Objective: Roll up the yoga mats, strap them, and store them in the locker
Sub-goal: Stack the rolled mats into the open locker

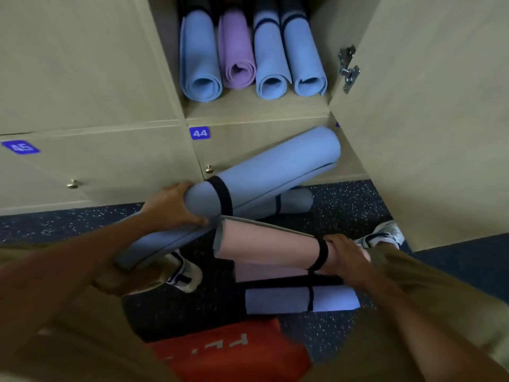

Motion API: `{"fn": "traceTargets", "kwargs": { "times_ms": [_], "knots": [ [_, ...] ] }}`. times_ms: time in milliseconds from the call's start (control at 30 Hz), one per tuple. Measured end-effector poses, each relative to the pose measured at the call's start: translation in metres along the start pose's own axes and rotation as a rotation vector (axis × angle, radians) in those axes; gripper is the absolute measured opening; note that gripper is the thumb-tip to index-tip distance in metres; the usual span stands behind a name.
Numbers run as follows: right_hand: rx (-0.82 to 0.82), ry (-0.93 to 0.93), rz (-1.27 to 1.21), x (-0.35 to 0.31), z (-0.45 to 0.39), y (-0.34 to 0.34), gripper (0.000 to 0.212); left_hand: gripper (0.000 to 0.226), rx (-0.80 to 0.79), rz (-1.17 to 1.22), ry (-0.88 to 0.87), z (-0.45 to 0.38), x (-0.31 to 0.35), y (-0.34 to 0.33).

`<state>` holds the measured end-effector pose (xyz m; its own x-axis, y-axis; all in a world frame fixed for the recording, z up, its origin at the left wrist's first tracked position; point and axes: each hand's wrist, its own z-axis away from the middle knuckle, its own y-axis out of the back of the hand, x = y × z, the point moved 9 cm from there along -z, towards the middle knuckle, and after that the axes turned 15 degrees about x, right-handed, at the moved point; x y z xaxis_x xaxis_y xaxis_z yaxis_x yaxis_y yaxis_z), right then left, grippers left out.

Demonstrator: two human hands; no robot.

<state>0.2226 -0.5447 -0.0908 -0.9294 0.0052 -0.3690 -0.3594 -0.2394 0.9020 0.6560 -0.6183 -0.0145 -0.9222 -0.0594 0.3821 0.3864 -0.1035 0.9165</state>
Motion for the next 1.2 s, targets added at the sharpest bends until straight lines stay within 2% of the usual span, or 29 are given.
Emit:
{"fn": "traceTargets", "kwargs": {
  "times_ms": [167, 400, 533, 633, 800, 933, 1100, 1200],
  "knots": [
    [0.14, -0.019, -0.247, -0.012, 0.021, 0.026, 0.09, 0.111, 0.102, 0.174, 0.115, 0.034, -0.016, 0.04],
    [0.3, -0.087, -0.59, -0.04, 0.024, 0.058, 0.083, 0.099, 0.226, 0.429, 0.176, 0.062, -0.011, 0.06],
    [0.327, -0.1, -0.664, -0.055, 0.016, 0.068, 0.099, 0.096, 0.287, 0.567, 0.221, 0.063, 0.01, 0.068],
    [0.351, -0.114, -0.71, -0.064, 0.01, 0.077, 0.093, 0.085, 0.312, 0.629, 0.255, 0.059, 0.028, 0.072],
    [0.383, -0.147, -0.78, -0.07, 0.003, 0.089, 0.094, 0.101, 0.33, 0.729, 0.318, 0.055, 0.04, 0.072],
    [0.388, -0.174, -0.806, -0.073, 0.001, 0.097, 0.079, 0.099, 0.336, 0.713, 0.322, 0.062, 0.04, 0.07],
    [0.434, -0.181, -0.796, -0.07, 0.001, 0.116, 0.098, 0.094, 0.311, 0.546, 0.271, 0.067, 0.033, 0.052],
    [0.468, -0.185, -0.752, -0.064, 0.003, 0.127, 0.081, 0.101, 0.248, 0.401, 0.251, 0.07, 0.026, 0.025]
  ]
}}
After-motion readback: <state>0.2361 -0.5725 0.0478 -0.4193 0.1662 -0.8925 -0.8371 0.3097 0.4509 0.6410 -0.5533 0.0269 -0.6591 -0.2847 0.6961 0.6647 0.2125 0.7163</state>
